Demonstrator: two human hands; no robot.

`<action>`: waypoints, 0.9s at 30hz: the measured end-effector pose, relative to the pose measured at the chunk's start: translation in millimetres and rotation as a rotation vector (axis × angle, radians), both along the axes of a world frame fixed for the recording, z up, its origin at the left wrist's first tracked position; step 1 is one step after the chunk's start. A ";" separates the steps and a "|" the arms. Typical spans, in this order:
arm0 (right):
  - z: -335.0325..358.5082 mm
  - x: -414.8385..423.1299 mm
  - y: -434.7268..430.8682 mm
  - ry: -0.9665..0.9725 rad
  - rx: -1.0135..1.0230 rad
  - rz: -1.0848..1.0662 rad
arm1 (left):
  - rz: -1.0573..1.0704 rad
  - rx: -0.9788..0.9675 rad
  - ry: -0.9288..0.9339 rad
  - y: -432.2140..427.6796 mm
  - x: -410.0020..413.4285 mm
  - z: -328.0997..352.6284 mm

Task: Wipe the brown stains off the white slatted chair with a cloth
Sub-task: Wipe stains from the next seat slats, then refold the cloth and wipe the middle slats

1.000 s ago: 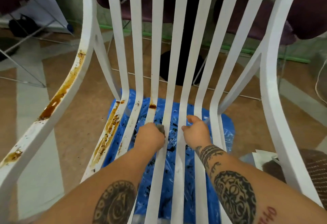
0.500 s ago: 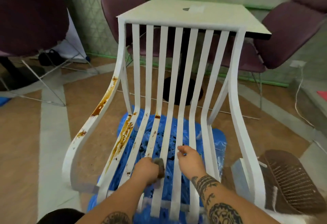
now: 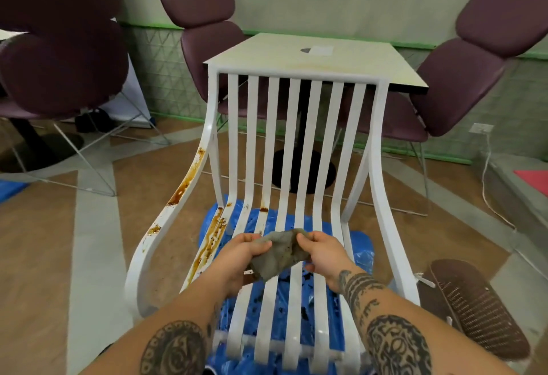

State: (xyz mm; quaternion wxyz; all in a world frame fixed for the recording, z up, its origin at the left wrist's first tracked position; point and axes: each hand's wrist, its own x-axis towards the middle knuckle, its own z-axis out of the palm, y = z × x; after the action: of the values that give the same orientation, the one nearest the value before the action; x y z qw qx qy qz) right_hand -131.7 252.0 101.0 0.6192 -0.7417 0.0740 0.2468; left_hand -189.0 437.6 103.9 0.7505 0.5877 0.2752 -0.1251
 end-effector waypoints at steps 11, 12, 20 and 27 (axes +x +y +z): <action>14.7 0.5 5.8 0.182 0.430 -0.006 | 0.049 -0.123 -0.159 -1.9 13.9 7.6; 12.1 0.7 5.7 0.188 0.408 0.040 | 0.076 -0.126 -0.151 -2.0 15.4 7.7; -22.0 12.7 17.3 0.160 0.306 -0.099 | 0.058 0.394 -0.190 -13.1 18.9 -33.8; -59.5 39.3 27.2 0.111 0.292 -0.059 | -0.031 0.208 -0.149 -27.3 48.3 -69.9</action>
State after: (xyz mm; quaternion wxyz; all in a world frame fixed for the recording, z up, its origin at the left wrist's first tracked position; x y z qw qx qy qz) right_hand -92.4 279.2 41.4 0.7223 -0.6267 0.0932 0.2772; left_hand -140.7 410.3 34.0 0.7017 0.6742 0.2214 -0.0634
